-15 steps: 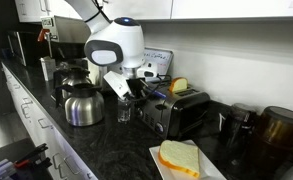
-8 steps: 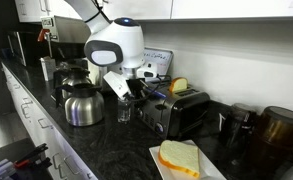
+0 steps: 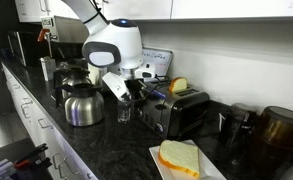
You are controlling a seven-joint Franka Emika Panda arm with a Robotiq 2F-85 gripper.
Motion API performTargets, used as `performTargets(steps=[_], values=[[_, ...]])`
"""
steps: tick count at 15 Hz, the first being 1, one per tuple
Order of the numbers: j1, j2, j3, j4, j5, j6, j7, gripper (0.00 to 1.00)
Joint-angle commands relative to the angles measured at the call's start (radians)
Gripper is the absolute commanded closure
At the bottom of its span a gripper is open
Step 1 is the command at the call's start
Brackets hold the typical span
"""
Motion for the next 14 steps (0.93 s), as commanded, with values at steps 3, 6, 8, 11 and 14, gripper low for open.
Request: performTargets(steps=[3,6,8,11,14], values=[[0.03,0.045,0.017,-0.054,0.116,0.028,-0.064,1.0],[0.036,0.041,0.018,-0.06,0.156,0.041,-0.084,1.0],[0.042,0.04,0.02,-0.066,0.184,0.052,-0.103,1.0],[0.05,0.05,0.019,-0.068,0.244,0.068,-0.16,1.0],[0.055,0.054,0.019,-0.067,0.297,0.071,-0.214,1.0]])
